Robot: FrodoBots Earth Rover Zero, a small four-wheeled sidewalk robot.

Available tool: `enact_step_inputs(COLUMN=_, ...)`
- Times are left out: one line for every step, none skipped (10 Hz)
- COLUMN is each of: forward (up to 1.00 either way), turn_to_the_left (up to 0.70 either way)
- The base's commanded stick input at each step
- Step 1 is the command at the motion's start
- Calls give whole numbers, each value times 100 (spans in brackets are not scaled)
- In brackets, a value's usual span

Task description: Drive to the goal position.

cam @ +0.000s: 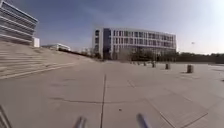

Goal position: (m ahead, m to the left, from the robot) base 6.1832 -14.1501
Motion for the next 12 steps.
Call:
enact_step_inputs(forward=70, turn_to_the_left=-8)
enact_step_inputs(forward=70, turn_to_the_left=-15)
enact_step_inputs(forward=70, turn_to_the_left=-21)
enact_step_inputs(forward=70, turn_to_the_left=-26)
enact_step_inputs(forward=70, turn_to_the_left=-27)
enact_step_inputs(forward=70, turn_to_the_left=-28)
enact_step_inputs(forward=70, turn_to_the_left=-21)
enact_step_inputs(forward=70, turn_to_the_left=0)
enact_step_inputs(forward=70, turn_to_the_left=0)
enact_step_inputs(forward=70, turn_to_the_left=0)
enact_step_inputs(forward=70, turn_to_the_left=0)
enact_step_inputs(forward=70, turn_to_the_left=0)
